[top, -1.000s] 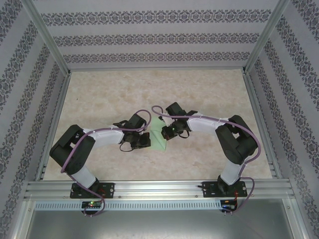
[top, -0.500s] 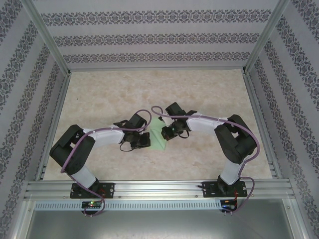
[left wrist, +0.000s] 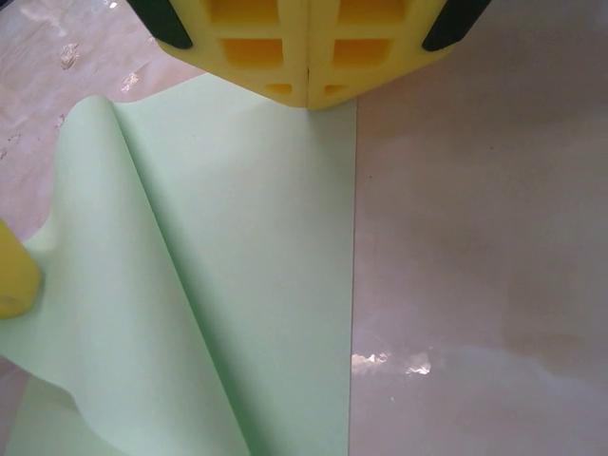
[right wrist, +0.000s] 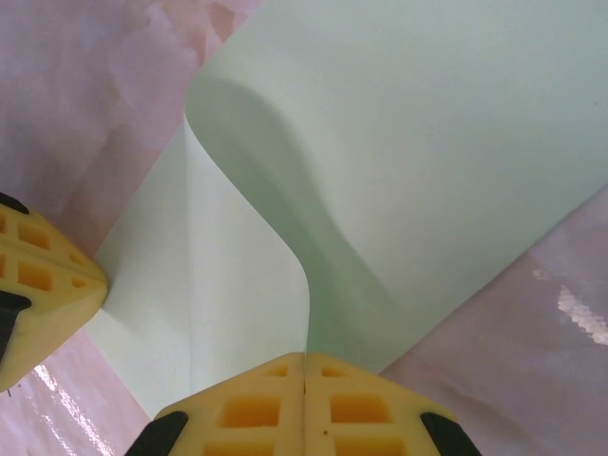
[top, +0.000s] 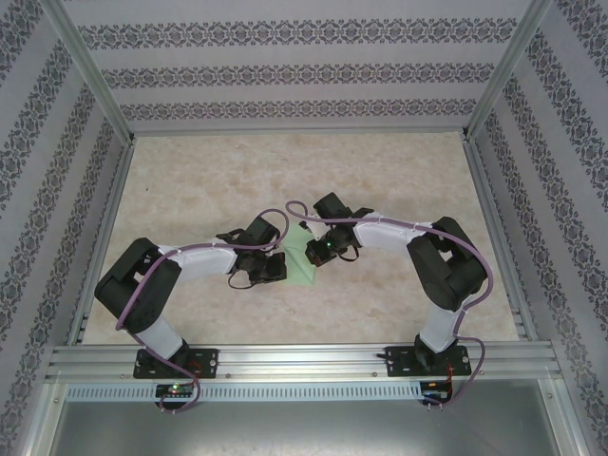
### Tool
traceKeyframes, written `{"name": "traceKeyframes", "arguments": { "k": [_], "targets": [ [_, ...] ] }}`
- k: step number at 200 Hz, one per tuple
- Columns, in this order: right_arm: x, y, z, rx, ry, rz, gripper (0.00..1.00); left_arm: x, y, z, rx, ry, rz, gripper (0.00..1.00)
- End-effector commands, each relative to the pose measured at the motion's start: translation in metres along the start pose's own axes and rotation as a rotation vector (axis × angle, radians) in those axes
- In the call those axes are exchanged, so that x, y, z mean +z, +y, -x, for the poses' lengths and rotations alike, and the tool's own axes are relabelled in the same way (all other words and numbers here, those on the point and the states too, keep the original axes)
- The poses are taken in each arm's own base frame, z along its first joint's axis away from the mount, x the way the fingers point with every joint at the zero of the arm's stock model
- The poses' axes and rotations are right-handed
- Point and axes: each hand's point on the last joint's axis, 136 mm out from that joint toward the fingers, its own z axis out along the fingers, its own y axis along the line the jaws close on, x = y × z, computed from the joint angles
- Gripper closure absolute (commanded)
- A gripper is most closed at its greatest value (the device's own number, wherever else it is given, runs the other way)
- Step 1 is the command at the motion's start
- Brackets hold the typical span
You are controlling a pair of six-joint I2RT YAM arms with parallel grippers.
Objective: Fold a paper plane with a square sheet of paper (pick it up from the middle)
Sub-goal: Fold the triangle a second time at the center of the table.
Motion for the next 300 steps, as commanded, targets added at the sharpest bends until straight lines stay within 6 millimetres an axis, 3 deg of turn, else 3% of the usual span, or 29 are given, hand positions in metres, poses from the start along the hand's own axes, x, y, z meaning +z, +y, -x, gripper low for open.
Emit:
{"name": "traceKeyframes", "arguments": {
  "k": [1,171,300],
  "targets": [
    [-0.004,0.003,0.01,-0.039,-0.03,0.015,0.96,0.001,0.01,-0.004,0.02,0.012,0.064,1.0],
    [0.003,0.002,0.017,-0.174,-0.014,0.033,0.94,0.001,0.014,-0.004,0.03,0.015,0.096,1.0],
    [0.018,-0.01,0.005,-0.144,0.022,0.014,0.94,-0.001,0.013,-0.003,0.026,0.008,0.095,1.0]
  ]
}}
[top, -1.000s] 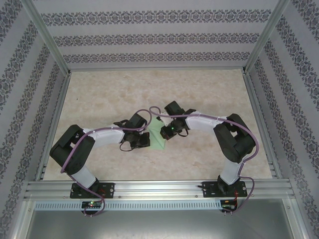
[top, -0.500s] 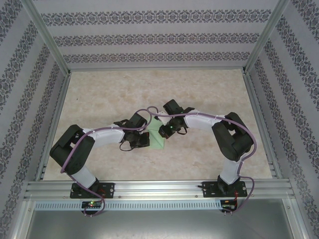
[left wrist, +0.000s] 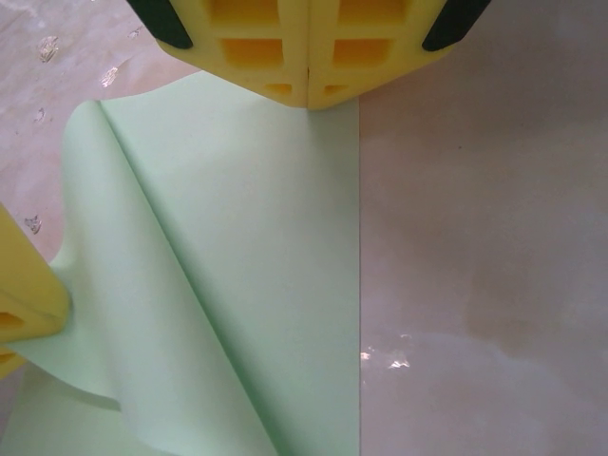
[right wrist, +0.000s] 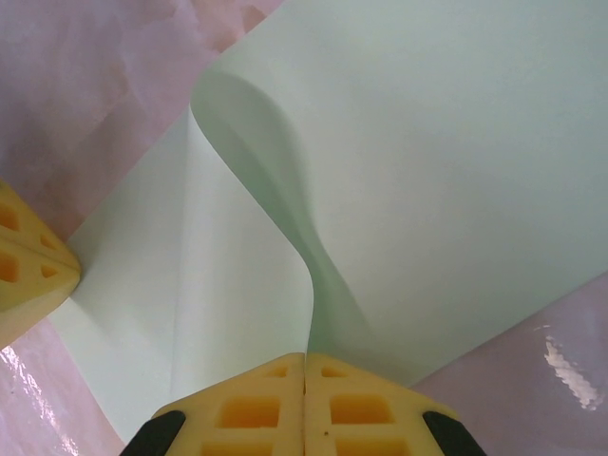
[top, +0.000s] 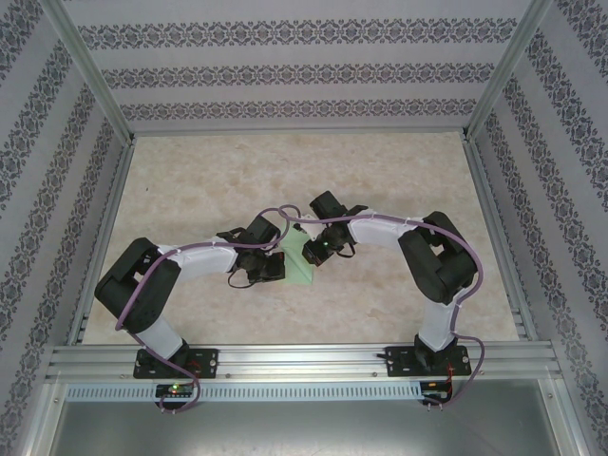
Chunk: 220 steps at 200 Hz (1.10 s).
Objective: Fold a paper plane with a square sheet of paper (pick it up from the middle)
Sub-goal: Fold the triangle a second time at the center of the table.
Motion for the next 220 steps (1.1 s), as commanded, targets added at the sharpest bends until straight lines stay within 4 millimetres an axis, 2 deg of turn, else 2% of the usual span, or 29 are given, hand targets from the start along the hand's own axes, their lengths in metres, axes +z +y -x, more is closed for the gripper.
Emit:
{"name": "traceKeyframes", "arguments": {
  "k": [1,45,73,108,122,154,185,220],
  "targets": [
    [0.006,-0.007,-0.003,0.003,0.003,-0.003,0.94,0.002,0.009,-0.005,0.013,0.016,0.056,1.0],
    [0.013,-0.011,-0.013,0.019,0.036,-0.009,0.94,-0.004,0.001,0.0,0.017,-0.008,0.036,0.99],
    [0.012,-0.011,-0.013,0.023,0.029,-0.01,0.94,-0.013,-0.011,0.006,0.02,-0.031,0.004,0.93],
    [0.012,-0.011,-0.014,0.025,0.038,-0.011,0.94,-0.041,-0.04,0.028,0.028,-0.134,-0.077,0.79],
    [0.013,-0.011,-0.014,0.027,0.039,-0.012,0.94,-0.055,-0.05,0.036,0.029,-0.183,-0.107,0.78],
    [0.012,-0.011,-0.012,0.025,0.035,-0.013,0.94,-0.073,-0.051,0.051,-0.037,-0.308,-0.141,0.81],
    [0.013,-0.011,-0.013,0.031,0.039,-0.007,0.94,-0.069,-0.058,0.067,-0.168,-0.35,-0.281,0.88],
    [0.013,-0.01,-0.013,0.033,0.033,-0.002,0.94,-0.045,-0.06,0.08,-0.291,-0.335,-0.376,0.94]
  ]
}}
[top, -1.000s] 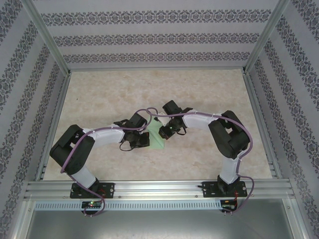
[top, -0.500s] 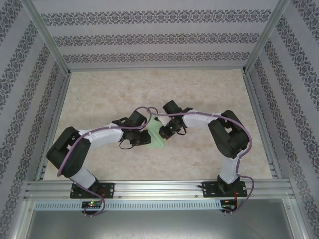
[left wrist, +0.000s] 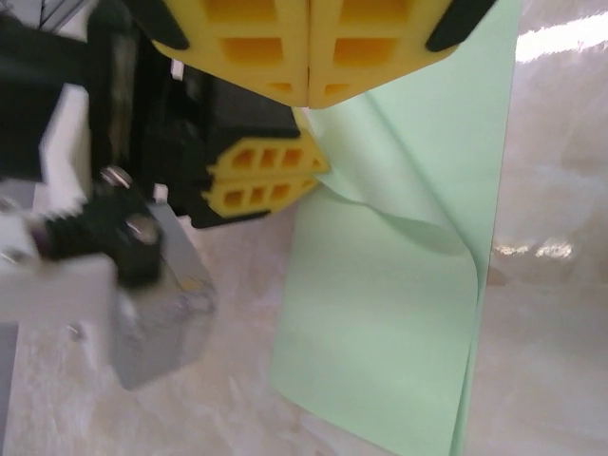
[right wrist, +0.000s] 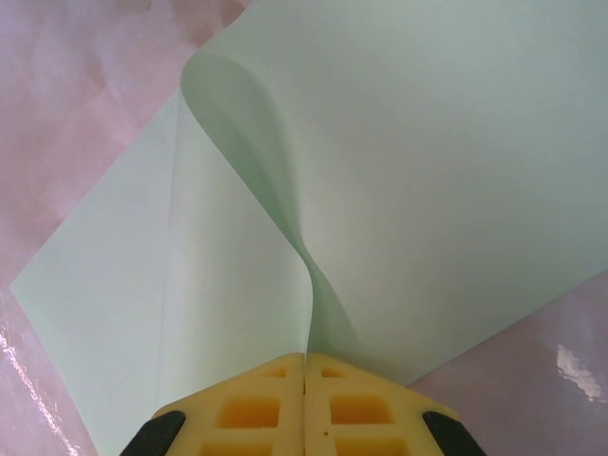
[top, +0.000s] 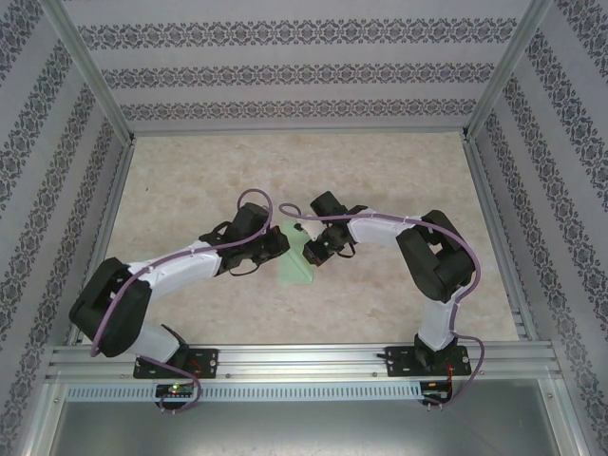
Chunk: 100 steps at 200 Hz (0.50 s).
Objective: Fold a paper plane with a square sheet of paper (pick it up from the middle)
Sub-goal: Fold the triangle a second time at the center of the table.
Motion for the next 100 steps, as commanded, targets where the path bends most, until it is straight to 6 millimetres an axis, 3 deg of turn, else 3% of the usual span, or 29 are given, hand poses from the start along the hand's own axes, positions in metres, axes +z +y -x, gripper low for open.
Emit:
{"name": "traceKeyframes", "arguments": {
  "k": [1,24,51,100],
  "targets": [
    [0.01,-0.006,-0.012,0.021,0.028,-0.003,0.94,0.015,-0.013,0.013,-0.129,-0.036,-0.119,0.95],
    [0.011,-0.006,-0.012,0.026,0.035,-0.001,0.94,0.026,-0.018,0.015,-0.148,-0.03,-0.17,0.94],
    [0.01,-0.006,-0.011,0.028,0.028,-0.001,0.94,0.033,-0.004,0.012,-0.156,-0.026,-0.114,0.94],
    [0.011,-0.005,-0.01,0.029,0.029,0.003,0.94,0.044,-0.002,0.01,-0.154,-0.005,-0.128,0.93]
  ]
}}
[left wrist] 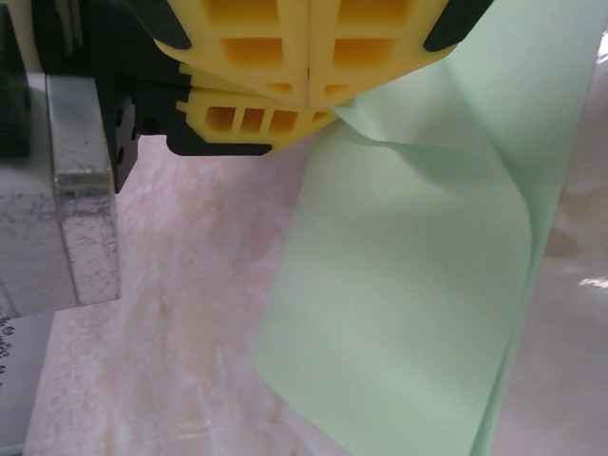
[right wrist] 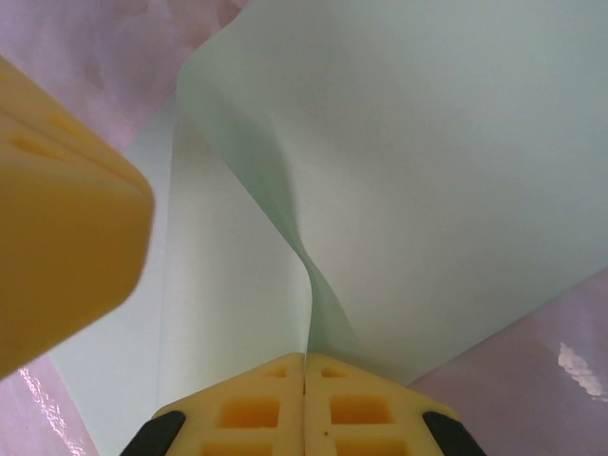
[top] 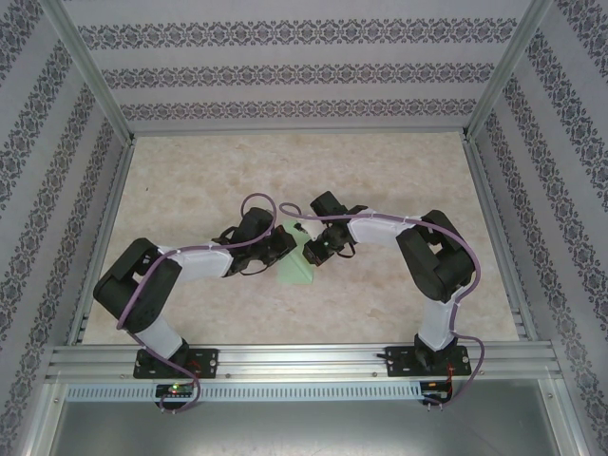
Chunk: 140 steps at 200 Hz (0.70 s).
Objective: Fold a paper plane with a square sheet of paper (pick it up from the middle)
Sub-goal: Fold the triangle a second time at the center of the table.
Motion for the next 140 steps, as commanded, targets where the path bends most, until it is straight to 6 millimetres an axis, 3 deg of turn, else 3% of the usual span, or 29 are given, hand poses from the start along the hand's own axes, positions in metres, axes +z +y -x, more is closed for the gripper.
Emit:
{"name": "traceKeyframes", "arguments": {
  "k": [1,30,140],
  "targets": [
    [0.01,-0.005,-0.01,0.019,0.027,0.001,0.94,0.008,-0.004,0.006,-0.011,-0.001,-0.038,0.93],
    [0.011,-0.005,-0.011,0.022,0.027,0.0,0.94,0.012,0.017,0.002,-0.025,0.013,0.057,0.93],
    [0.011,-0.002,-0.007,0.032,0.025,0.01,0.91,0.007,0.066,-0.007,-0.005,0.019,0.232,0.94]
  ]
}}
